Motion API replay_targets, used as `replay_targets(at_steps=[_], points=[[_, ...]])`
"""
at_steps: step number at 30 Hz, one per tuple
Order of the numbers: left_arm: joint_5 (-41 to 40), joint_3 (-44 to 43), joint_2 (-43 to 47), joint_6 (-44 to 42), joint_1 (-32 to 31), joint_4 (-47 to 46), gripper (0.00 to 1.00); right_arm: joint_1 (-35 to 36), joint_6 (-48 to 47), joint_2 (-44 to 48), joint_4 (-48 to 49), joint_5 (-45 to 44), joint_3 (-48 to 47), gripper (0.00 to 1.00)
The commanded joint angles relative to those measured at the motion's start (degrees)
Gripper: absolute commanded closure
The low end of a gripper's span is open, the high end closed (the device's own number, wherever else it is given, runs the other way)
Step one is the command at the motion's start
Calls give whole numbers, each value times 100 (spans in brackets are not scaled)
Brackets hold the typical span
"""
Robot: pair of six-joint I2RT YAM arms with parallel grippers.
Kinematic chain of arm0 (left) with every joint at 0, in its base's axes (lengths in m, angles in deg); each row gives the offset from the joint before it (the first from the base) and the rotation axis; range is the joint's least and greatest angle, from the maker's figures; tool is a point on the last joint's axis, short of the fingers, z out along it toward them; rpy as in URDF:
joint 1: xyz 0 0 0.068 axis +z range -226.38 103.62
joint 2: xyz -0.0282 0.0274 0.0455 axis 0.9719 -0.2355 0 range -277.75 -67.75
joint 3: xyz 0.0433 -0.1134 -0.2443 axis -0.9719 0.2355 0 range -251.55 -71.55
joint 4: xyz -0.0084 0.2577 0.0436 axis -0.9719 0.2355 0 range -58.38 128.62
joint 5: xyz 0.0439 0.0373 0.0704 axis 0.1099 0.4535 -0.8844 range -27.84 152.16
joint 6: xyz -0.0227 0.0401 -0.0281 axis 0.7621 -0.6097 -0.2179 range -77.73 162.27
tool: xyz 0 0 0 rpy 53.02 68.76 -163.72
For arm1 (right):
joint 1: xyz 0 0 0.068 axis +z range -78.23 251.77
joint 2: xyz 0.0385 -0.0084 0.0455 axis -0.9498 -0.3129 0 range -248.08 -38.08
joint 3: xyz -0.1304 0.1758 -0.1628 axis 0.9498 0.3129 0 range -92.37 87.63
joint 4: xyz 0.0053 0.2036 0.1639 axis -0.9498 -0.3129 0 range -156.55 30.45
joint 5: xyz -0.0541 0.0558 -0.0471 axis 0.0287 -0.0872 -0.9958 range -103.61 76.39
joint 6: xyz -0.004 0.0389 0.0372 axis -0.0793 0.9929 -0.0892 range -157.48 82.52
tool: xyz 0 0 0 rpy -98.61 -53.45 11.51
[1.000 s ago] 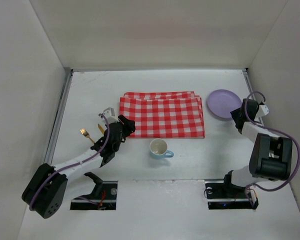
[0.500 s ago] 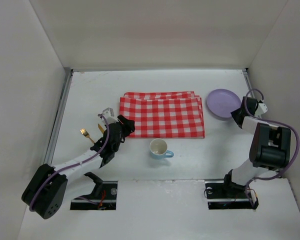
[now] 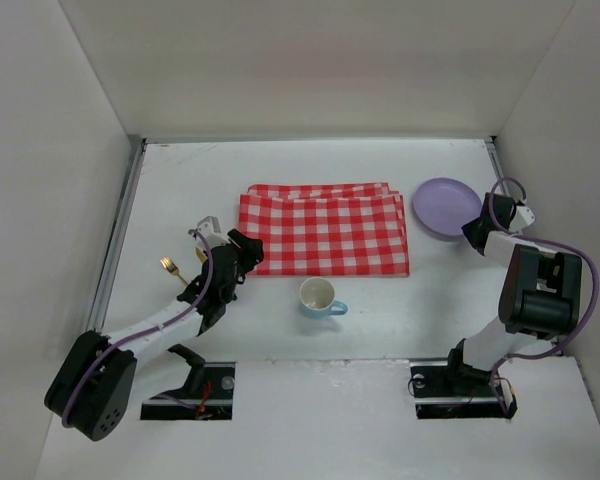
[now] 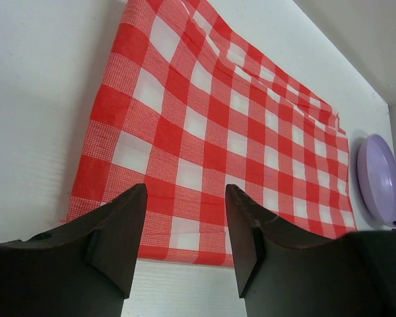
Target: Set the dinner table for one person
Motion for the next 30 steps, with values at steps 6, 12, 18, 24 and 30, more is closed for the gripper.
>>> replay_targets(at_steps=[6,12,18,24,30], points=[[76,73,68,99,103,-270,51,70,-198,51,-329,-329,-355,91],[217,126,130,170,235,-270,51,105,-13,717,162,-189,-13,100],[366,91,24,231,288,-279,51,824,-153,1641,93,92,-161,99],[323,152,208,170,481,-235,52,2449,-365,1686,154,23,-320,99],[261,187,270,117,561,-226,52,3839,-49,905,549,390,-521,98]])
